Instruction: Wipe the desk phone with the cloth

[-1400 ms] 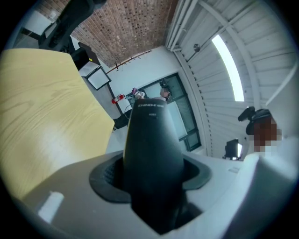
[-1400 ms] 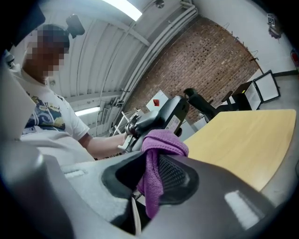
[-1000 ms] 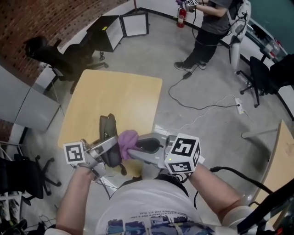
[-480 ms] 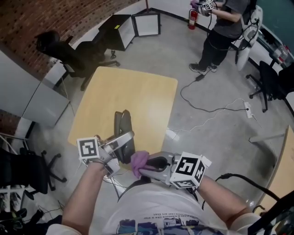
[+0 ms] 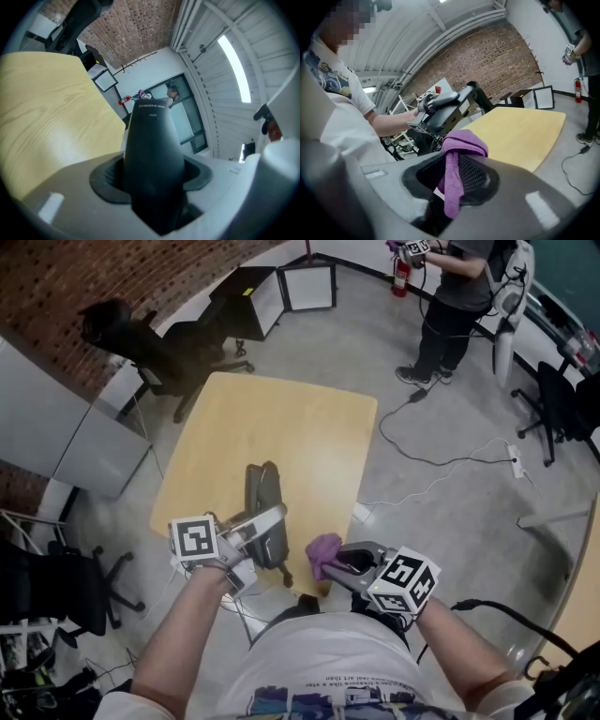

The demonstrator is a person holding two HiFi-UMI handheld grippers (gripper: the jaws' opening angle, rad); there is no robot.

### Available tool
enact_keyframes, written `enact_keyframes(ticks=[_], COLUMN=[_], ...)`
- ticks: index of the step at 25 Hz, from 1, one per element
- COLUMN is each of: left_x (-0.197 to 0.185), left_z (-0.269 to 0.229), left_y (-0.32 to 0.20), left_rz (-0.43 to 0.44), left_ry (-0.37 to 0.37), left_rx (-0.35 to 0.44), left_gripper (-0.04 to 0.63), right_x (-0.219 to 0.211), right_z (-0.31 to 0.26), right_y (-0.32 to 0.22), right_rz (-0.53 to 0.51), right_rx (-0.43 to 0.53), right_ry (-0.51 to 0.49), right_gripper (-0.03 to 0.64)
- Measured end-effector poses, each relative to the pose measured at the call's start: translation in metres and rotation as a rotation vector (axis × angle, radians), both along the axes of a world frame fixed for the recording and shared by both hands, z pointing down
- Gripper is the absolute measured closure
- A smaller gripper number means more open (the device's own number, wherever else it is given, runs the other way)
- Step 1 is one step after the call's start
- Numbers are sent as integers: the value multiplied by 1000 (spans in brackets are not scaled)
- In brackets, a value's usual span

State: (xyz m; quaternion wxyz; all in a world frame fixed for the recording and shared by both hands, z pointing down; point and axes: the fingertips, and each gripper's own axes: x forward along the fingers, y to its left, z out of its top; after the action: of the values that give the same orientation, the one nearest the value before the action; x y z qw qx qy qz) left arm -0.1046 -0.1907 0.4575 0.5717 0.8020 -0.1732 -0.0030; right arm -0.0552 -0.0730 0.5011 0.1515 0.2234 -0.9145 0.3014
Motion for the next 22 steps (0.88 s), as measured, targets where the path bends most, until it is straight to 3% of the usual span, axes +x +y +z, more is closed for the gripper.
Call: enact_keyframes(ticks=[3, 11, 22], left_x=[-8, 6, 13], left_z=[25, 88, 180], left_y=[-5, -15, -43], left_rz=[-1, 0, -33], left_ry=[-145, -394, -739], left_rx=[35, 41, 17], left_gripper=[308, 308, 308], right_x=[21, 74, 129], right_z=[4, -1, 1], right_y=[-7, -11, -10], right_rz=[85, 224, 284], right_rx=[18, 24, 15], right_ry=[37, 70, 61], right_gripper=[527, 527, 526])
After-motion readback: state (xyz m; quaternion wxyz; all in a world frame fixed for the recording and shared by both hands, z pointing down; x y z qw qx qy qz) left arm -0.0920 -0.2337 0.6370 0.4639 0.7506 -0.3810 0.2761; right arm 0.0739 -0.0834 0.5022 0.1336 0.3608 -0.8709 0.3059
